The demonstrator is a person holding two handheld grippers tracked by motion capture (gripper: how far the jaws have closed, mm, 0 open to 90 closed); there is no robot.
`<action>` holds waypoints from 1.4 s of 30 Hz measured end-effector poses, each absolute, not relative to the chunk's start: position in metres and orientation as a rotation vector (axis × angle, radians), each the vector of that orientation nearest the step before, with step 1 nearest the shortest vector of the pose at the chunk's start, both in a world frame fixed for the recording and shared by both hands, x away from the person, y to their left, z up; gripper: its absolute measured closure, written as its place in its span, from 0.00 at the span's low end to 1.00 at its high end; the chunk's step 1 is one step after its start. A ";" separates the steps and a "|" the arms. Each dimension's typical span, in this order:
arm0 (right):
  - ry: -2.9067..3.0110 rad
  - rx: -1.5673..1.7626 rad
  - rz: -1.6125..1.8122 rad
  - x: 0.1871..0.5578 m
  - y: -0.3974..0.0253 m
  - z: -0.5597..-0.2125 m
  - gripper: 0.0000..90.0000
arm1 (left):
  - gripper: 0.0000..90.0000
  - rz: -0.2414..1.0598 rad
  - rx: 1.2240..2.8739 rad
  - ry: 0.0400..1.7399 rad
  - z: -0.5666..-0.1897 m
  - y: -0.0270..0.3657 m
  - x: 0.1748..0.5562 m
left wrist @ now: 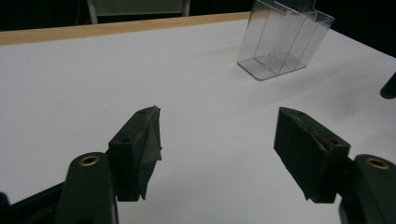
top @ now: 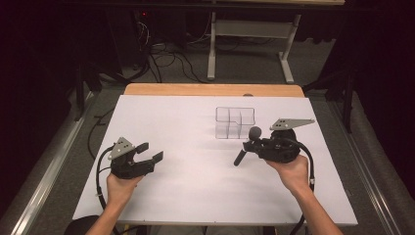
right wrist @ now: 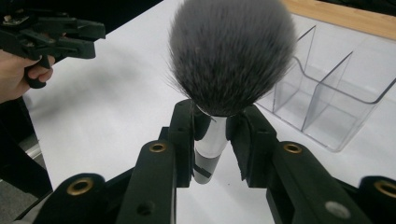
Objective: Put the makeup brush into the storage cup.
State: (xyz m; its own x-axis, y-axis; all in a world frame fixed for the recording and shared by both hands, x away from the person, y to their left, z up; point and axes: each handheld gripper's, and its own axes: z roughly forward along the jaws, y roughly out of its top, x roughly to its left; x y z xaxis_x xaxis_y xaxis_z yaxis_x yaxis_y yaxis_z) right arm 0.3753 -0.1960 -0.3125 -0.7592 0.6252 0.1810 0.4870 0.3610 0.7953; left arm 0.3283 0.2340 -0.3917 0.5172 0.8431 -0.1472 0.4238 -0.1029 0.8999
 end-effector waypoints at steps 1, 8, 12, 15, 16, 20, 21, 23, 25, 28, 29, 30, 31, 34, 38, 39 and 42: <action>2.459 1.019 1.358 0.376 -0.196 -0.311 0.80 | 0.35 0.506 1.720 1.076 -0.392 0.234 0.328; 2.432 1.013 1.331 0.384 -0.197 -0.297 0.80 | 0.35 0.508 1.729 1.079 -0.393 0.233 0.329; 2.425 1.015 1.322 0.387 -0.198 -0.293 0.80 | 0.35 0.510 1.728 1.079 -0.394 0.233 0.329; 2.420 1.029 1.298 0.391 -0.198 -0.289 0.80 | 0.35 0.509 1.727 1.081 -0.394 0.234 0.330; 2.415 1.029 1.290 0.393 -0.198 -0.287 0.80 | 0.35 0.507 1.725 1.079 -0.394 0.234 0.329; 2.407 1.041 1.279 0.398 -0.198 -0.285 0.80 | 0.35 0.506 1.727 1.075 -0.394 0.233 0.328; 2.407 1.036 1.280 0.400 -0.198 -0.285 0.80 | 0.35 0.506 1.727 1.075 -0.394 0.233 0.328; 2.406 1.050 1.266 0.402 -0.198 -0.284 0.80 | 0.35 0.503 1.725 1.074 -0.394 0.233 0.329; 2.403 1.055 1.259 0.405 -0.198 -0.284 0.80 | 0.35 0.504 1.725 1.076 -0.394 0.233 0.329; 2.397 1.061 1.249 0.408 -0.198 -0.282 0.80 | 0.35 0.506 1.729 1.072 -0.394 0.232 0.329; 2.397 1.061 1.249 0.408 -0.198 -0.282 0.80 | 0.35 0.506 1.729 1.072 -0.394 0.232 0.329; 2.394 1.067 1.243 0.410 -0.198 -0.280 0.80 | 0.35 0.506 1.730 1.070 -0.394 0.232 0.328; 2.391 1.068 1.241 0.411 -0.198 -0.279 0.80 | 0.35 0.506 1.732 1.070 -0.394 0.232 0.328; 2.383 1.067 1.234 0.414 -0.198 -0.277 0.80 | 0.35 0.503 1.731 1.071 -0.394 0.232 0.329; 2.377 1.080 1.213 0.418 -0.198 -0.274 0.80 | 0.35 0.499 1.727 1.074 -0.394 0.231 0.328; 2.376 1.081 1.215 0.420 -0.197 -0.273 0.80 | 0.35 0.499 1.725 1.073 -0.394 0.231 0.328; 2.372 1.090 1.200 0.423 -0.196 -0.271 0.80 | 0.35 0.497 1.723 1.074 -0.394 0.231 0.328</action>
